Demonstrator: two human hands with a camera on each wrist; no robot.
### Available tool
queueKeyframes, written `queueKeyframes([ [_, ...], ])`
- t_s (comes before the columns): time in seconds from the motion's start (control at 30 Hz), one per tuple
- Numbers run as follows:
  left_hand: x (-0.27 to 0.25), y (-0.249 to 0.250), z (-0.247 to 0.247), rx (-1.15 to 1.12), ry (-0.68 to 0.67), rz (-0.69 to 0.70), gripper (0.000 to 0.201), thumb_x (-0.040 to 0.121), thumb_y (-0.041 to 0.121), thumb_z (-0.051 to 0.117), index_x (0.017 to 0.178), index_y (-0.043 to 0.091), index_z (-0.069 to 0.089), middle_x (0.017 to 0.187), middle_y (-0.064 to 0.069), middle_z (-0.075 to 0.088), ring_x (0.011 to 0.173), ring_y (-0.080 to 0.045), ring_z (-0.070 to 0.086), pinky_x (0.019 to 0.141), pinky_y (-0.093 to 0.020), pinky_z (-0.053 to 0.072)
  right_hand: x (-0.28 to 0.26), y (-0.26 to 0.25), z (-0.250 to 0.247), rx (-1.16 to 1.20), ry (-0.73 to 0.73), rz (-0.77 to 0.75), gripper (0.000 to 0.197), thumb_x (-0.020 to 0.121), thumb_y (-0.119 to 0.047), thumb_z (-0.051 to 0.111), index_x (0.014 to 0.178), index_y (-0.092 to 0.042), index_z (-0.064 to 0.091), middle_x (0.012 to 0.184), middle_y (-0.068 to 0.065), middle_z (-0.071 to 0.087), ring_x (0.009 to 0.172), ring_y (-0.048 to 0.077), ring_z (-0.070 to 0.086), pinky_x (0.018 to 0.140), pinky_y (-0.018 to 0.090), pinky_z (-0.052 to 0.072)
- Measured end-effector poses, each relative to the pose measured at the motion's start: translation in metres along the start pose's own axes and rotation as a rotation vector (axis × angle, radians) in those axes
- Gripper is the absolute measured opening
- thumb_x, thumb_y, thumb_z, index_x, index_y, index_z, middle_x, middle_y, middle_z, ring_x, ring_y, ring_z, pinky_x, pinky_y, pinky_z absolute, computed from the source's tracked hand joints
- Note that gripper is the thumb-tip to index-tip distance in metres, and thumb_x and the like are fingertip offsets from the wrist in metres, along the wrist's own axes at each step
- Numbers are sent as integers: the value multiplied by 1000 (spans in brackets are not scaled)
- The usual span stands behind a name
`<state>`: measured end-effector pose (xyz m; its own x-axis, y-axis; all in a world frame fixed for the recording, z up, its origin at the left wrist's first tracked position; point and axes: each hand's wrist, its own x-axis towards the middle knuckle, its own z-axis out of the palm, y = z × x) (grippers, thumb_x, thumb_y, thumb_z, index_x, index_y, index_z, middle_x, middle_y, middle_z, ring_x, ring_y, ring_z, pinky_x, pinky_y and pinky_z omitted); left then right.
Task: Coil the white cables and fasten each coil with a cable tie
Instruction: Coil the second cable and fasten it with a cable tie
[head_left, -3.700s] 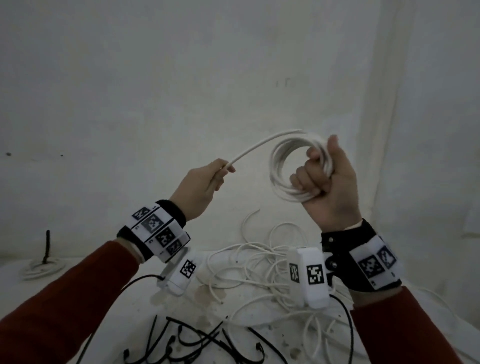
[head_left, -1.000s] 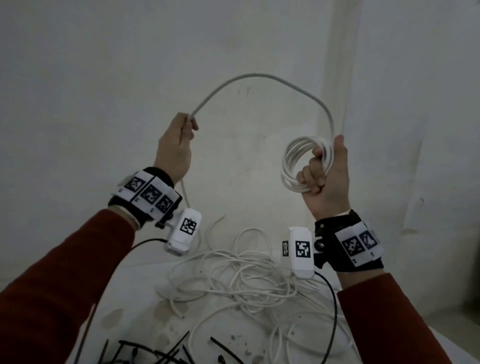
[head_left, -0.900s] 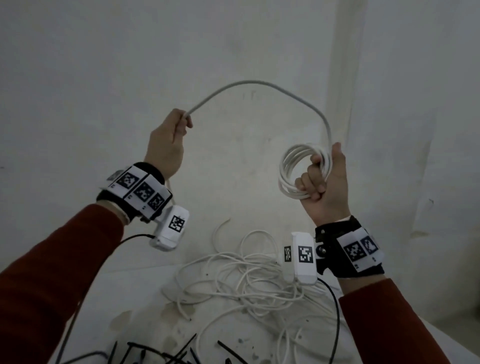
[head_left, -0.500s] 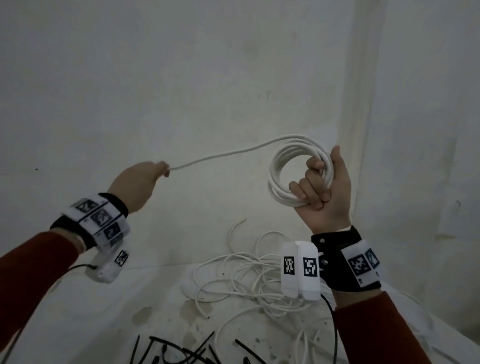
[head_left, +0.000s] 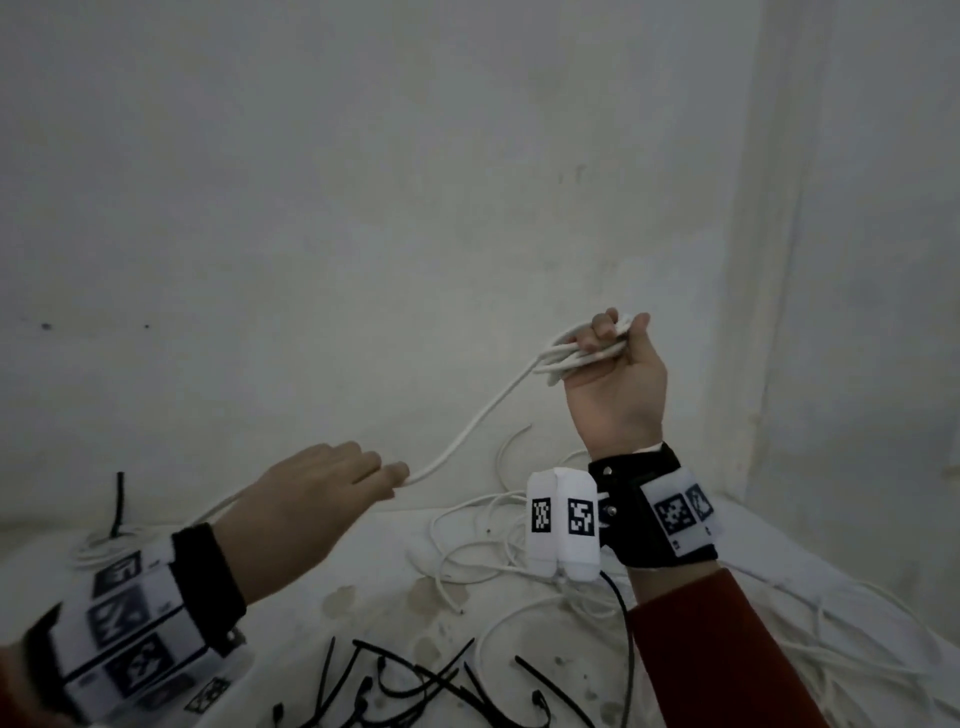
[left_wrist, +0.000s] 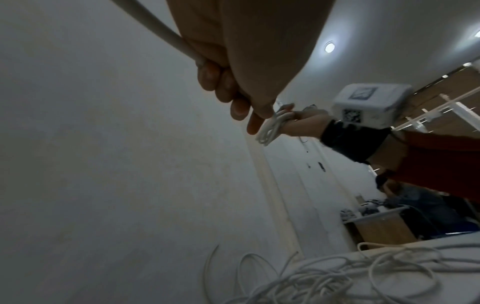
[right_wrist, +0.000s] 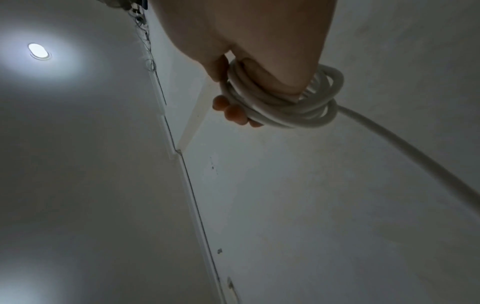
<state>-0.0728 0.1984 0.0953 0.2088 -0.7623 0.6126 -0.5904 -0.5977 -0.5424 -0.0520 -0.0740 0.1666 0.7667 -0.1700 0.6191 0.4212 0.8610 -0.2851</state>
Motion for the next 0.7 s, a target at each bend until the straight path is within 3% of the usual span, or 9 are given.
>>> queueKeyframes([
  [0.1,3,8,-12,37,-33,34,17,89,18,46,105,19,51,77,5,55,67,-15,48,57,-25,32,-2,29,-4,-126,67,3,31,104,-31,28,83,-16,44,61,-5,54,53,10,52,58,22,47],
  [0.27,17,8,-33,49,-3,74,23,91,20,40,93,16,62,74,2,56,72,-16,42,61,-27,25,-22,77,-11,-619,131,-15,32,103,-19,39,75,-8,47,57,3,56,46,12,52,48,22,43],
  [0.33,20,6,-33,62,-22,81,21,89,18,42,90,17,62,75,3,56,72,-16,42,61,-26,25,-34,92,-11,-833,33,-11,31,102,-16,41,75,-4,48,61,12,55,45,14,53,49,21,43],
  [0.43,19,-3,-30,82,-51,44,10,87,16,51,89,20,60,74,4,54,69,-17,48,60,-25,28,-51,106,-15,-1046,-246,24,29,101,-11,45,72,-4,50,57,1,58,48,17,55,52,25,45],
  [0.5,17,-11,-31,81,-68,-3,6,86,19,55,88,20,61,73,4,54,66,-18,52,55,-27,34,-62,108,-18,-1111,-400,147,25,101,-13,45,78,-4,51,57,0,60,46,20,54,49,27,44],
  [0.57,14,-19,-34,44,-55,-73,17,90,29,47,87,21,62,71,3,53,59,-19,52,45,-28,35,-73,104,-17,-1063,-461,306,25,102,-19,43,82,-5,50,54,1,55,43,16,46,46,24,39],
  [0.63,10,-24,-34,-20,-41,-125,26,92,38,39,89,25,61,70,5,51,55,-17,51,37,-25,33,-81,99,-13,-1025,-476,421,37,104,-29,34,90,-2,56,51,0,48,42,12,40,43,23,33],
  [0.7,6,-27,-28,-75,-25,-122,25,94,42,37,92,28,57,72,6,51,53,-16,50,36,-25,34,-85,93,-9,-1039,-501,490,62,101,-45,22,95,2,62,48,2,43,41,12,36,43,24,29],
])
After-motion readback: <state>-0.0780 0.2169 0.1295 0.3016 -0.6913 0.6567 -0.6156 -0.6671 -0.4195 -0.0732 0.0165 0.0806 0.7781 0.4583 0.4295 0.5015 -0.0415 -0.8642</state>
